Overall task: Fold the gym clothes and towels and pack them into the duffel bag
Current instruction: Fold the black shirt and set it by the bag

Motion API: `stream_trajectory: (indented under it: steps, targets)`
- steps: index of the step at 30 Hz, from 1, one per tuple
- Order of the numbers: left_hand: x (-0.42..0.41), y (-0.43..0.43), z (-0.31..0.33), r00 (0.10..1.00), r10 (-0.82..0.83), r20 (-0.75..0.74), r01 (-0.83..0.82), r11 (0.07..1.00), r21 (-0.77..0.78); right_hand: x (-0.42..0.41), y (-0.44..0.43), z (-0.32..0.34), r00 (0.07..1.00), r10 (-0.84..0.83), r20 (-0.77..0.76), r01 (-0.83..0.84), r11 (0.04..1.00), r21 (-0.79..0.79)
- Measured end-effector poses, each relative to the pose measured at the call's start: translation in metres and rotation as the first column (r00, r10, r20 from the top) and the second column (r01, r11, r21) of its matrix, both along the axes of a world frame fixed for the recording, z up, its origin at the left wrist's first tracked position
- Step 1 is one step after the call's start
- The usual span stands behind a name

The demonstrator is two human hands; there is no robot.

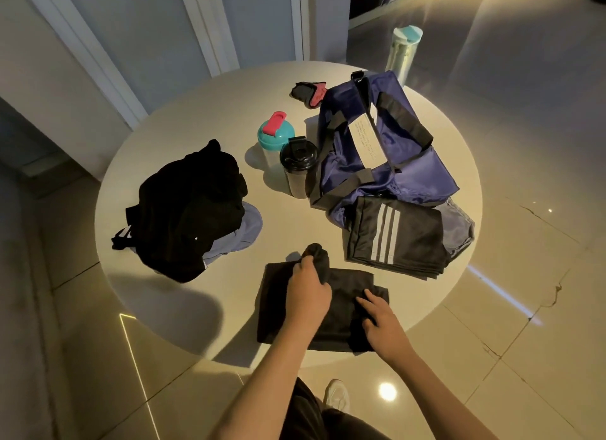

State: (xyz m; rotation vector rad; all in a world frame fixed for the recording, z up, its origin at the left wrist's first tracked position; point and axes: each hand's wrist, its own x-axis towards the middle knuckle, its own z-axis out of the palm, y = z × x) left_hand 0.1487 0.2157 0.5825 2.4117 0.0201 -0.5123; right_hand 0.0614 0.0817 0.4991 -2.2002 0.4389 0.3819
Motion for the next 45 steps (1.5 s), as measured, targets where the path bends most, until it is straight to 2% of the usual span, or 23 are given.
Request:
stream_trajectory:
  steps: [2, 4, 6, 8, 9, 11, 12, 14, 17, 20, 23, 25, 27, 29, 31, 32, 34, 35, 37, 39, 40, 43, 45]
  targets:
    - [-0.004, -0.010, -0.007, 0.999, -0.043, -0.016, 0.043, 0.999, -0.018, 0.002, -0.002, 0.002, 0.993, -0.115, -0.017, 0.116, 0.976, 0.184]
    - [-0.008, -0.015, -0.013, 0.992, -0.086, -0.089, 0.075, 0.990, -0.117, 0.004, -0.003, 0.007, 0.956, -0.275, -0.107, 0.294, 0.878, 0.378]
    - [-0.010, -0.012, -0.017, 0.982, -0.130, -0.141, 0.093, 0.966, -0.240, 0.005, -0.005, 0.009, 0.913, -0.354, -0.201, 0.407, 0.788, 0.462]
    - [-0.010, -0.001, -0.020, 0.986, -0.156, -0.061, 0.135, 0.956, -0.258, 0.007, -0.006, 0.010, 0.909, -0.362, -0.209, 0.418, 0.781, 0.464]
    - [-0.009, 0.007, -0.023, 0.989, -0.144, 0.027, 0.147, 0.968, -0.205, 0.008, -0.006, 0.011, 0.918, -0.349, -0.188, 0.396, 0.807, 0.439]
    - [-0.003, 0.025, -0.031, 0.966, -0.156, 0.209, 0.158, 0.987, 0.005, 0.010, -0.003, 0.007, 0.932, -0.337, -0.134, 0.363, 0.855, 0.370]
    - [-0.001, 0.034, -0.036, 0.952, -0.190, 0.239, 0.166, 0.979, 0.118, 0.011, -0.001, 0.006, 0.935, -0.339, -0.105, 0.354, 0.870, 0.343]
    - [0.003, 0.047, -0.045, 0.952, -0.279, 0.124, 0.242, 0.937, 0.252, 0.014, 0.004, 0.005, 0.941, -0.334, -0.057, 0.338, 0.913, 0.229]
    - [-0.001, 0.056, -0.057, 0.918, -0.393, -0.060, 0.393, 0.875, 0.282, 0.019, 0.005, -0.001, 0.941, -0.338, -0.034, 0.340, 0.937, 0.085]
    - [-0.007, 0.061, -0.063, 0.921, -0.390, -0.022, 0.380, 0.883, 0.276, 0.020, 0.001, -0.001, 0.930, -0.366, -0.031, 0.366, 0.930, 0.024]
    - [-0.010, 0.067, -0.064, 0.935, -0.356, 0.007, 0.345, 0.911, 0.228, 0.015, 0.001, 0.000, 0.936, -0.339, 0.091, 0.348, 0.930, -0.115]
    - [-0.011, 0.070, -0.063, 0.924, -0.383, -0.001, 0.371, 0.892, 0.258, 0.009, 0.007, 0.001, 0.936, -0.305, 0.179, 0.335, 0.927, -0.172]
    - [-0.010, 0.070, -0.063, 0.923, -0.384, -0.028, 0.376, 0.882, 0.285, 0.004, 0.014, -0.001, 0.949, -0.239, 0.204, 0.280, 0.938, -0.206]
    - [-0.005, 0.065, -0.064, 0.955, -0.288, -0.079, 0.297, 0.939, 0.171, 0.002, 0.018, -0.003, 0.970, -0.195, 0.145, 0.221, 0.957, -0.189]
    - [0.005, 0.054, -0.062, 0.976, -0.104, -0.192, 0.088, 0.992, -0.092, 0.005, 0.016, -0.004, 0.969, -0.230, 0.090, 0.239, 0.965, -0.107]
    - [0.011, 0.048, -0.060, 0.964, -0.027, -0.264, -0.030, 0.977, -0.210, 0.006, 0.013, -0.002, 0.958, -0.280, 0.068, 0.282, 0.959, -0.036]
    - [0.018, 0.034, -0.054, 0.927, -0.009, -0.375, -0.128, 0.932, -0.339, 0.008, 0.005, 0.001, 0.936, -0.351, 0.015, 0.348, 0.932, 0.095]
    - [0.019, 0.029, -0.052, 0.921, -0.063, -0.386, -0.084, 0.932, -0.353, 0.008, 0.001, 0.004, 0.933, -0.360, -0.008, 0.357, 0.924, 0.140]
    - [0.017, 0.023, -0.053, 0.942, -0.192, -0.276, 0.111, 0.953, -0.284, 0.008, -0.004, 0.010, 0.925, -0.377, -0.055, 0.379, 0.897, 0.228]
    - [0.008, 0.024, -0.050, 0.955, -0.292, -0.045, 0.286, 0.953, -0.097, 0.007, -0.005, 0.012, 0.913, -0.400, -0.078, 0.405, 0.872, 0.275]
    - [0.003, 0.024, -0.047, 0.933, -0.352, 0.079, 0.355, 0.935, -0.022, 0.007, -0.005, 0.012, 0.910, -0.406, -0.080, 0.411, 0.865, 0.288]
    - [-0.013, 0.017, -0.032, 0.755, -0.571, 0.323, 0.574, 0.813, 0.097, 0.006, -0.006, 0.009, 0.904, -0.419, -0.082, 0.422, 0.845, 0.329]
    - [-0.023, 0.010, -0.027, 0.648, -0.700, 0.300, 0.690, 0.706, 0.157, 0.007, -0.007, 0.009, 0.893, -0.440, -0.096, 0.444, 0.823, 0.354]
